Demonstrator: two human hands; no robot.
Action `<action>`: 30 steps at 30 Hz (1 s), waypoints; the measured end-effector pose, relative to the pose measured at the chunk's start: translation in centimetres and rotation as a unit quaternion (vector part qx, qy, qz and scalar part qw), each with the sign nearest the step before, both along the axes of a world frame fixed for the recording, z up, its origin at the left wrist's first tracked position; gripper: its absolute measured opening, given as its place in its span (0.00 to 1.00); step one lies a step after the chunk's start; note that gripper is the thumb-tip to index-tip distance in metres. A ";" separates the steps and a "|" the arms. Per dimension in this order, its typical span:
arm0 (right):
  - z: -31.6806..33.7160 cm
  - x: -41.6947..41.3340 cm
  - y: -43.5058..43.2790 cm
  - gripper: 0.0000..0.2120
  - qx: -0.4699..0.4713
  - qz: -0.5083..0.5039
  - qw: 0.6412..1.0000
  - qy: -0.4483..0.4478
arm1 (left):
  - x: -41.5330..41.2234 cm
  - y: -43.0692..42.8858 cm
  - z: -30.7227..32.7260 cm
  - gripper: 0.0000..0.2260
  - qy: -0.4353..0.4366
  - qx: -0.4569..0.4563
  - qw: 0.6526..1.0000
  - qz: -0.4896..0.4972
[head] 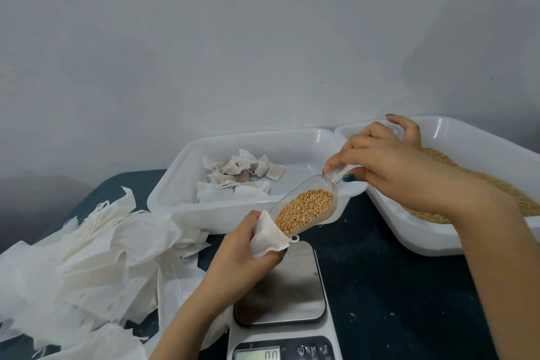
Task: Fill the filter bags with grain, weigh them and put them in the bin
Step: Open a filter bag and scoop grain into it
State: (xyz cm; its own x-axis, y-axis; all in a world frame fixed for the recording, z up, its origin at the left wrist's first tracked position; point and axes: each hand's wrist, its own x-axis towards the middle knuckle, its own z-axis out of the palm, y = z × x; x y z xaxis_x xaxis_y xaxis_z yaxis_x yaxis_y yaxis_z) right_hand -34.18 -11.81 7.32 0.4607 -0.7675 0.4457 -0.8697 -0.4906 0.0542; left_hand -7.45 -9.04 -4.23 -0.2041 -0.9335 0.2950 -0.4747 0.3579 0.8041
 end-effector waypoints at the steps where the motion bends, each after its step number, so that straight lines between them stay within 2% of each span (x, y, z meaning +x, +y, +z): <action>1: 0.0 0.1 0.0 0.15 -0.012 0.006 1.000 0.004 | -0.1 0.0 0.0 0.14 -0.003 -0.002 1.000 0.000; 15: 1.6 1.0 1.2 0.15 -0.044 -0.025 0.998 0.049 | -0.3 0.3 0.3 0.18 0.015 0.032 0.999 -0.016; 30: 2.0 0.6 1.8 0.14 -0.051 -0.035 0.998 0.034 | -0.6 0.7 0.8 0.13 0.054 0.043 0.997 -0.035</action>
State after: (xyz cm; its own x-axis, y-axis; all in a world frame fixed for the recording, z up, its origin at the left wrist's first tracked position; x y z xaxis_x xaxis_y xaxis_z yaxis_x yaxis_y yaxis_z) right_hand -33.63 -10.05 9.36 0.4391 -0.7516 0.4922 -0.8944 -0.4176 0.1602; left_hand -8.03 -8.35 -3.42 -0.2403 -0.9410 0.2382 -0.3605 0.3144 0.8782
